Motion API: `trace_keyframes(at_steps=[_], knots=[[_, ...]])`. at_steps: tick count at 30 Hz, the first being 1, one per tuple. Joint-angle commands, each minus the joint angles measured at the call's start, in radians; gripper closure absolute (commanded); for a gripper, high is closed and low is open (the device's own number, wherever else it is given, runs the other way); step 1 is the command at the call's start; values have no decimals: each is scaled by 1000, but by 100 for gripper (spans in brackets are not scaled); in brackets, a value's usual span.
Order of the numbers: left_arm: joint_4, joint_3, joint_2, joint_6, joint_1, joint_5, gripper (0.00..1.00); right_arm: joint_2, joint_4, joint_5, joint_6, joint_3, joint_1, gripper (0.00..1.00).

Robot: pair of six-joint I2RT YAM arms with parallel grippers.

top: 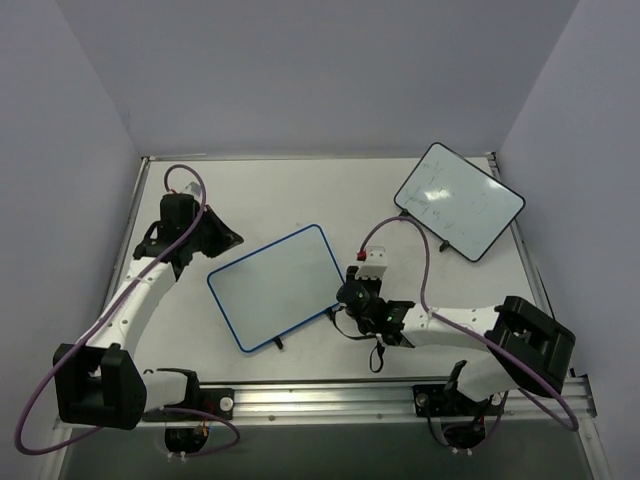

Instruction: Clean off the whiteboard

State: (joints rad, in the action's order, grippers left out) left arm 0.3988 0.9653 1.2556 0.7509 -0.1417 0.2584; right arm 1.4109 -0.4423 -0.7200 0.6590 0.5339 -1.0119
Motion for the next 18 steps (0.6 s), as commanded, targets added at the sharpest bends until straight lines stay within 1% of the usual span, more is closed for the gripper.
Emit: trace_keyframes(at_steps=[1,5,8,9,10,14,16,18], knots=[[-20,58,1,-1,21,7,93,-101,95,-6,33,-5,36,100],[-26,67,-1,-1,48,30,93,-203,206,10,56,-3,78,100],[-28,73,-2,-1,68,47,92,-280,266,50,50,6,153,100],[-31,73,-2,1,74,51,92,-294,274,95,42,12,180,100],[-34,76,-2,1,82,57,92,-303,281,122,33,18,243,100],[-44,87,5,2,90,88,92,-261,290,235,-19,66,374,100],[-43,89,5,-10,91,104,91,-192,287,296,-51,112,426,100],[-28,92,-4,-33,96,94,91,-111,281,332,-82,147,450,100]])
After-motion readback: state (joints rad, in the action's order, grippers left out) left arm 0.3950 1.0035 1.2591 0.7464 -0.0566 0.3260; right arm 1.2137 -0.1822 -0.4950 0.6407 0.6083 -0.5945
